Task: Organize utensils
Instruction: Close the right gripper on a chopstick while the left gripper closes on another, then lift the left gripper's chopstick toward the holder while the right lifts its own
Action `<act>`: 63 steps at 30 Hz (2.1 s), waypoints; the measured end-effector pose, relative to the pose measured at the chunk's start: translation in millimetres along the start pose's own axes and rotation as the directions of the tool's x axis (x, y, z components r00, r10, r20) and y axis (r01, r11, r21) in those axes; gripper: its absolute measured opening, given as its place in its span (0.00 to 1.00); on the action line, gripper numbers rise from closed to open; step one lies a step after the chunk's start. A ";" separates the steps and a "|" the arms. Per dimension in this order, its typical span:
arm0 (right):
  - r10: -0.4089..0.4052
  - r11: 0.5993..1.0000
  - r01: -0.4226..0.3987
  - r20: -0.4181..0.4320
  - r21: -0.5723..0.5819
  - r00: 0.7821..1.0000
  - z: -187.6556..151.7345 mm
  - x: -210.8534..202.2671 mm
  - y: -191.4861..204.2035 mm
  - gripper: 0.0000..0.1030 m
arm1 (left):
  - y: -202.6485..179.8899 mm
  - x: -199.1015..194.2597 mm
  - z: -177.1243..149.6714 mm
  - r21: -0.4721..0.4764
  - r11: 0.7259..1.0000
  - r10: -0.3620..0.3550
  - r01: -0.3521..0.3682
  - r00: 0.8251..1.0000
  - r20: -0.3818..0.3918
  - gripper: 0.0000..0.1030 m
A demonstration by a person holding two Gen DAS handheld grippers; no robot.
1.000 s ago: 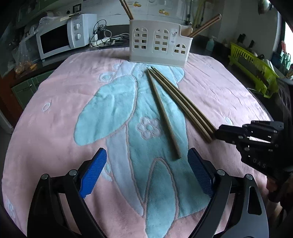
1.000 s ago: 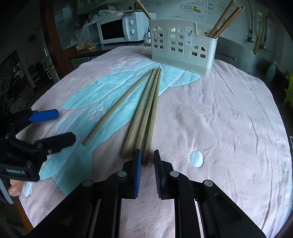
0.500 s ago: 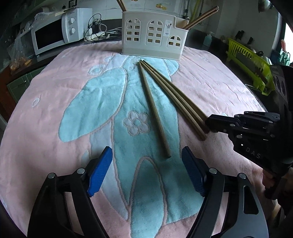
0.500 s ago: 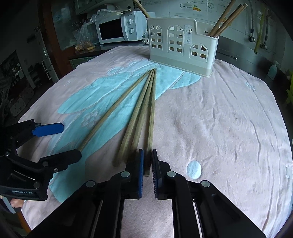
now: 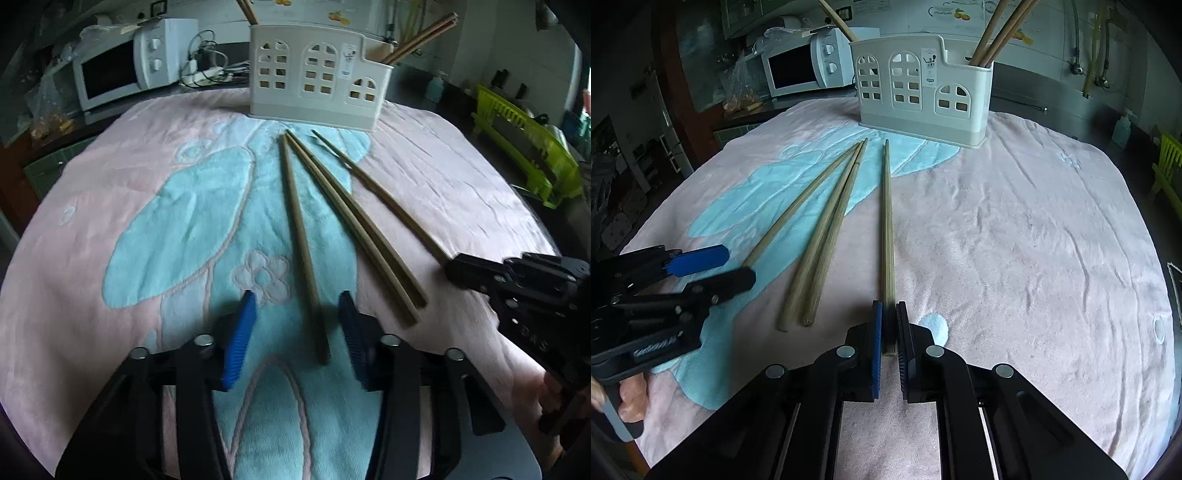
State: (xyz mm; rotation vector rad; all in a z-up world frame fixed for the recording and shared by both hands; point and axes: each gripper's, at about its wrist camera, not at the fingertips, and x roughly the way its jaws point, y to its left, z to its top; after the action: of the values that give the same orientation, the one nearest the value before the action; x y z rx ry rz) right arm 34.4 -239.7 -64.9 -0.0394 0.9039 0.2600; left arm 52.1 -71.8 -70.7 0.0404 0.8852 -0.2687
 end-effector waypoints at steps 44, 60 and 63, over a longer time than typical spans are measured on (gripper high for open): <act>0.020 0.999 -0.020 0.013 0.032 1.000 -1.3 1.0 -3.1 0.07 | 32.8 13.9 22.5 0.052 0.997 -0.060 0.061 0.998 -0.030 0.09; -0.007 1.000 0.006 0.095 0.014 0.995 17.2 -25.9 -2.0 0.07 | 38.4 -39.3 51.0 0.071 0.995 -0.079 0.069 0.985 0.156 0.05; -0.013 1.000 0.012 0.147 0.009 0.989 30.9 -39.9 -2.8 0.07 | 38.9 -49.9 63.3 0.076 0.995 -0.075 0.060 0.976 0.205 0.05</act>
State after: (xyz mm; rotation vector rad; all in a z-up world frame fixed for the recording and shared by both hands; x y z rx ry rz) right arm 35.4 -246.3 -14.8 -0.0177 0.7578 0.2443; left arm 79.8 -32.7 4.9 0.0457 0.6703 -0.3605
